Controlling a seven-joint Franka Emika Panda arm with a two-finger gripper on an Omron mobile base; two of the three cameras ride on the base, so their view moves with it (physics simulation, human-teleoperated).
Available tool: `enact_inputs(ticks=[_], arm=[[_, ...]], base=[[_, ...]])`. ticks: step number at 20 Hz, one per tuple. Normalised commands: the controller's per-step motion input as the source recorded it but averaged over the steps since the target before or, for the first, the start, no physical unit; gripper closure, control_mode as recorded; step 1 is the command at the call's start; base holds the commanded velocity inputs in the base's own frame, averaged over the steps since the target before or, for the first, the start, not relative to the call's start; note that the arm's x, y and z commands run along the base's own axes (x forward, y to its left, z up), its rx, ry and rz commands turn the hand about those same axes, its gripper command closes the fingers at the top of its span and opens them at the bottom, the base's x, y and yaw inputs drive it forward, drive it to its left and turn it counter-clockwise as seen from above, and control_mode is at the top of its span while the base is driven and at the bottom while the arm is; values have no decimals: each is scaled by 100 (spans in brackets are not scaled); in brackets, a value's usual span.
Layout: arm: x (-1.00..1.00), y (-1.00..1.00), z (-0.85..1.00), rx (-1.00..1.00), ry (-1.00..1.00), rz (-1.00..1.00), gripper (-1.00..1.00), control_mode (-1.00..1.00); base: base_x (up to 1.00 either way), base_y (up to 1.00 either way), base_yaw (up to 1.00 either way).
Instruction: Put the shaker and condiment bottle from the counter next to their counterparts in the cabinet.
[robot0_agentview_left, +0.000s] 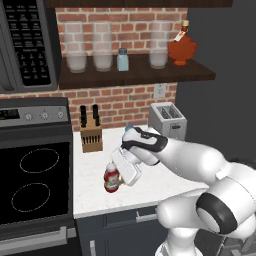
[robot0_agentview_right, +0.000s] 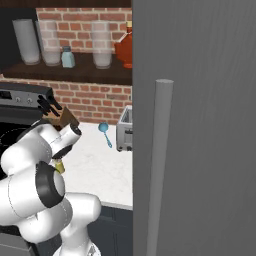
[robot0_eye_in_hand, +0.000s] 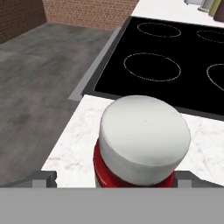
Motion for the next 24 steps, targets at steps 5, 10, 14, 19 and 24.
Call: enact_inputs(ticks=[5,10,14,19,24], arm=[[10,19,-13,-2,11,1,100,-100],[6,1,9,0,-1,-7,100,-100],[0,3,66,-6,-12,-42,100,-100],[0,8,77,-3,-15,-59,100,-100],[0,0,70,0,-1,-56,100,-100]], base=[[0,0,0],[0,0,0],[0,0,0],[0,0,0],[0,0,0]])
